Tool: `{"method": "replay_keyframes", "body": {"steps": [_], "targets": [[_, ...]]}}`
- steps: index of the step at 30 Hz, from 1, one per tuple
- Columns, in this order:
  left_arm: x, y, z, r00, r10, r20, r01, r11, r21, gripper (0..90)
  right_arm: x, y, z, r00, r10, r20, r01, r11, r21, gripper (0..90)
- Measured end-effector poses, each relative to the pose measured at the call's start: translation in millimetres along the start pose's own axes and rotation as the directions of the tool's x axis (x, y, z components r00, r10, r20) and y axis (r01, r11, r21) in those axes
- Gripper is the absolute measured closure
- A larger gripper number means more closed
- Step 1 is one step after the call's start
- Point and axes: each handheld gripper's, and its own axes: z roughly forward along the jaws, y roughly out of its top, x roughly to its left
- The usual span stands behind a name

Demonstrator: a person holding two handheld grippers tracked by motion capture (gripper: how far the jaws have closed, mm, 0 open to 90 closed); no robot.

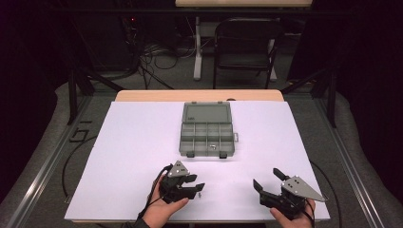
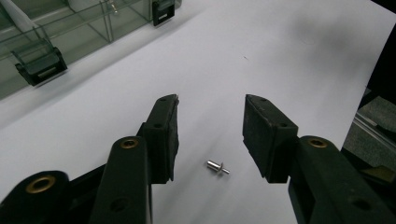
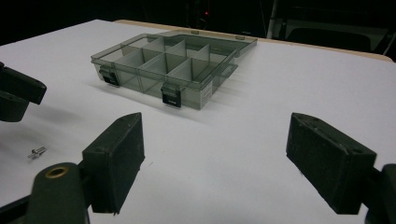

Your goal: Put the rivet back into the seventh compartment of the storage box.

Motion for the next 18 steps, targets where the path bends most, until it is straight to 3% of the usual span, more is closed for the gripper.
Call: {"method": "replay_keyframes", "body": {"steps": [7,18], "targets": [[-3.3,-6.2,4.9,0.9994,-0.029,0.022,0.028,0.9991,0.033,61.7,0.0,0.0,0.0,1.0000,0.001,-0.001,-0.001,1.000,-0.001,19.0],[-8.4,-13.9,14.2,0.9996,-0.018,0.022,0.016,0.9957,0.091,68.1,-0.1,-0.1,-0.1,1.0000,0.002,0.000,-0.002,1.000,0.004,19.0]]}}
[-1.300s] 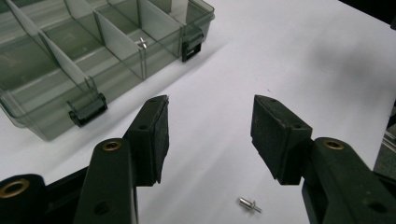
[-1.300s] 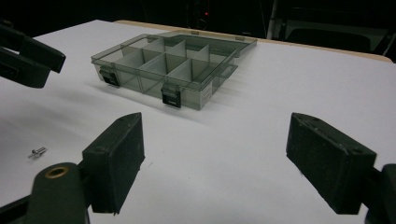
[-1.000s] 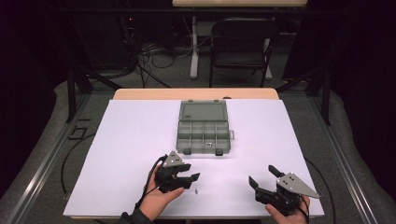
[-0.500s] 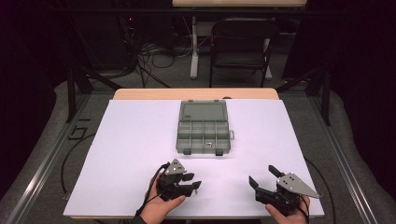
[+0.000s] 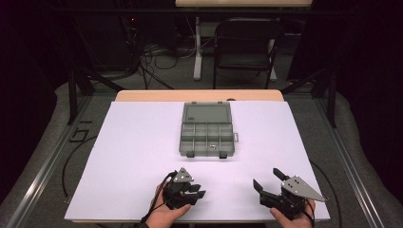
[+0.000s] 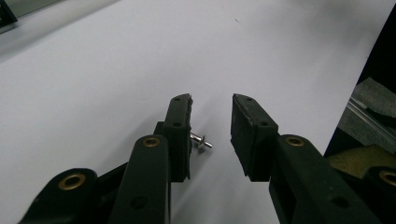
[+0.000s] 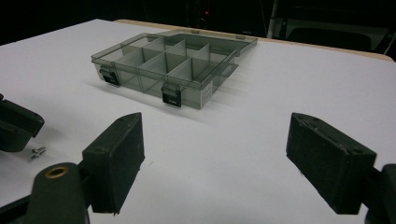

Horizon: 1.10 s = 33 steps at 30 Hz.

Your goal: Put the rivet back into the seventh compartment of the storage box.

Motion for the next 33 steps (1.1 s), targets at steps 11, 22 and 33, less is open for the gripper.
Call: {"method": "replay_keyframes", "body": {"steps": [11,22,33], "targets": [[-2.7,-4.9,7.1,0.9999,0.006,-0.008,-0.006,0.9997,0.023,68.7,0.3,0.0,0.1,1.0000,0.000,-0.002,0.000,1.000,0.000,19.0],[-2.7,-8.2,11.2,0.9995,0.014,-0.029,-0.013,0.9993,0.036,74.9,0.1,0.0,0.1,1.0000,0.000,-0.003,0.000,1.000,0.002,19.0],[1.8,-7.6,10.8,0.9996,-0.009,-0.025,0.010,0.9993,0.036,83.3,0.5,-0.1,0.5,1.0000,-0.002,-0.001,0.002,1.000,0.001,19.0]]}}
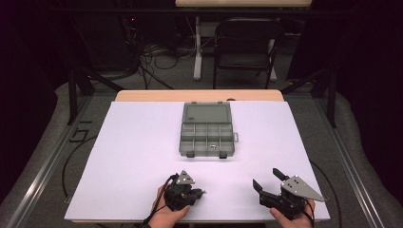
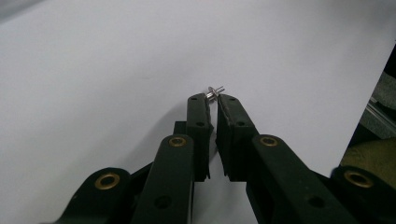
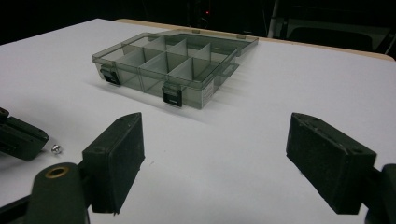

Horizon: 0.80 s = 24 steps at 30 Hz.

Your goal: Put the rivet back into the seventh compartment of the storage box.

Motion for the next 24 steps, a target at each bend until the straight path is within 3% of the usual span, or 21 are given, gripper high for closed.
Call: {"method": "replay_keyframes", "body": {"steps": [4,11,19,24], "targets": [[-1.7,3.6,-1.5,0.9996,0.021,-0.021,-0.021,0.9997,-0.009,78.4,-0.2,-0.2,0.5,1.0000,0.000,0.000,0.000,1.000,-0.003,19.0],[-3.3,12.7,-1.5,0.9995,0.032,-0.008,-0.032,0.9990,-0.032,68.5,-0.6,-0.1,0.2,1.0000,-0.002,-0.002,0.002,1.000,0.002,19.0],[-3.8,15.6,7.7,0.9986,0.052,-0.014,-0.052,0.9986,-0.010,67.5,-0.2,-0.2,0.6,1.0000,-0.003,0.003,0.003,1.000,-0.003,19.0],[-3.1,16.6,12.7,0.9974,0.070,-0.019,-0.070,0.9975,0.007,71.4,-0.6,-0.1,0.2,1.0000,0.001,-0.005,-0.001,1.000,0.000,19.0]]}}
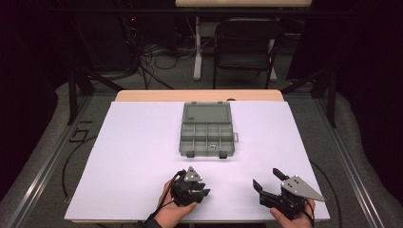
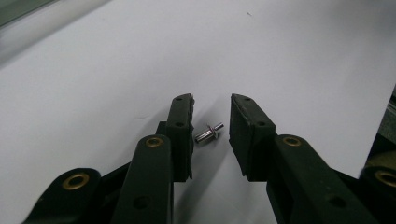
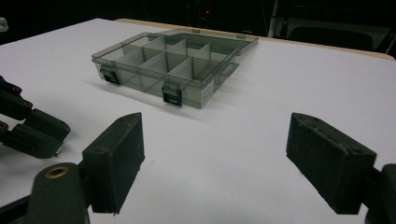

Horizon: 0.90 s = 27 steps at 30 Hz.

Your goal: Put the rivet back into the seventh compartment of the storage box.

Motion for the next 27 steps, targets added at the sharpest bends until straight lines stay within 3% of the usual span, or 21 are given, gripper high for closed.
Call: {"method": "replay_keyframes", "body": {"steps": [6,13,27], "targets": [[-0.8,0.9,1.3,0.9994,0.024,-0.024,-0.024,0.9997,0.009,81.1,0.3,0.0,0.2,1.0000,-0.003,0.004,0.003,1.000,0.002,19.0],[-1.0,1.0,1.5,0.9995,0.023,-0.022,-0.022,0.9997,0.007,82.6,0.2,0.0,-0.1,1.0000,-0.004,0.003,0.004,1.000,0.006,19.0],[6.7,7.0,-7.1,0.9992,-0.039,0.009,0.039,0.9989,-0.024,82.6,0.1,0.1,-0.1,1.0000,-0.004,0.002,0.004,1.000,0.003,19.1]]}}
